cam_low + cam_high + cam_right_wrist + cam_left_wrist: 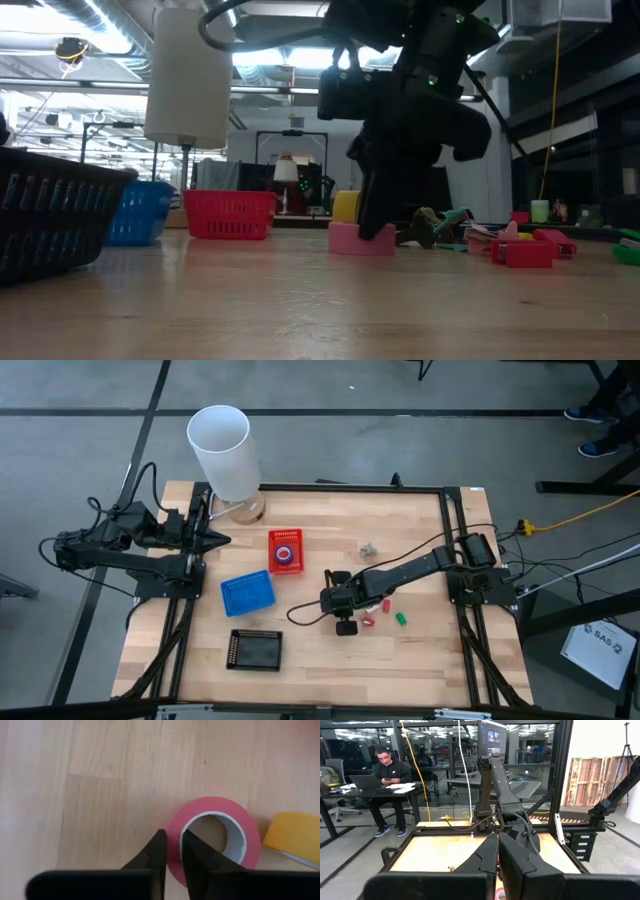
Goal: Pick and place Stapler, Stapler remover, tape
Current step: Put the pink tape into the red basket
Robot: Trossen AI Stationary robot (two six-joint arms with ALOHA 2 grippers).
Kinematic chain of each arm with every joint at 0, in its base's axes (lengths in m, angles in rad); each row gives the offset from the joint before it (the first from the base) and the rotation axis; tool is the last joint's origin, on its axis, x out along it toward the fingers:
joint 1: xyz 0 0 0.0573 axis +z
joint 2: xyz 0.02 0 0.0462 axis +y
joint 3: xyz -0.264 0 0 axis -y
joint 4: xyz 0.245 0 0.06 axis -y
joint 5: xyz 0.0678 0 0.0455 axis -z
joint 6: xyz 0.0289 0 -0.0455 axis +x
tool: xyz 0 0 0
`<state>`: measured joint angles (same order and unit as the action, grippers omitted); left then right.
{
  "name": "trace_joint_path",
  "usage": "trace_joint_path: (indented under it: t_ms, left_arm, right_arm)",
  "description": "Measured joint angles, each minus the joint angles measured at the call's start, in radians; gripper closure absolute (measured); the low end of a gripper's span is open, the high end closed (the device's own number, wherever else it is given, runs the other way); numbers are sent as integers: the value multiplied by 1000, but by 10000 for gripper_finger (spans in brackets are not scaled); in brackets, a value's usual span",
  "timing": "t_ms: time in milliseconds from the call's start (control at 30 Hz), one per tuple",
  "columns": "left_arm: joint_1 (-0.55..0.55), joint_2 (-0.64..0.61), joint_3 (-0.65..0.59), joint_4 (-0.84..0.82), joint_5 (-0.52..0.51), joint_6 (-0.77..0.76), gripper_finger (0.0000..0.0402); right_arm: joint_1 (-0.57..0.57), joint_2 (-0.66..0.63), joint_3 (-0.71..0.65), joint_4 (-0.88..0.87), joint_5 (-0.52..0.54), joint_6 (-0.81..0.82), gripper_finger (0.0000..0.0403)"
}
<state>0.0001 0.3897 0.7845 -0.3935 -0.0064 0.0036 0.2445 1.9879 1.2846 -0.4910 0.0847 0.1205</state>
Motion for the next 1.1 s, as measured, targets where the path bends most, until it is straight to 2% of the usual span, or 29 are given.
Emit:
trace_joint_path:
  t_ms: [267,633,967,1100]
  left_arm:
    - [0,0,0,0,0,0,389]
    - [0,0,0,0,0,0,389]
    - [0,0,0,0,0,0,393]
    - [0,0,0,0,0,0,389]
  right_arm:
    - [-6,-9,0,-2,-11,22,373]
    - [-33,-67,10,7,-98,16,374]
    - [-45,-69,78,-11,-116,-53,374]
    - [-68,-69,120,-58,-160,-65,374]
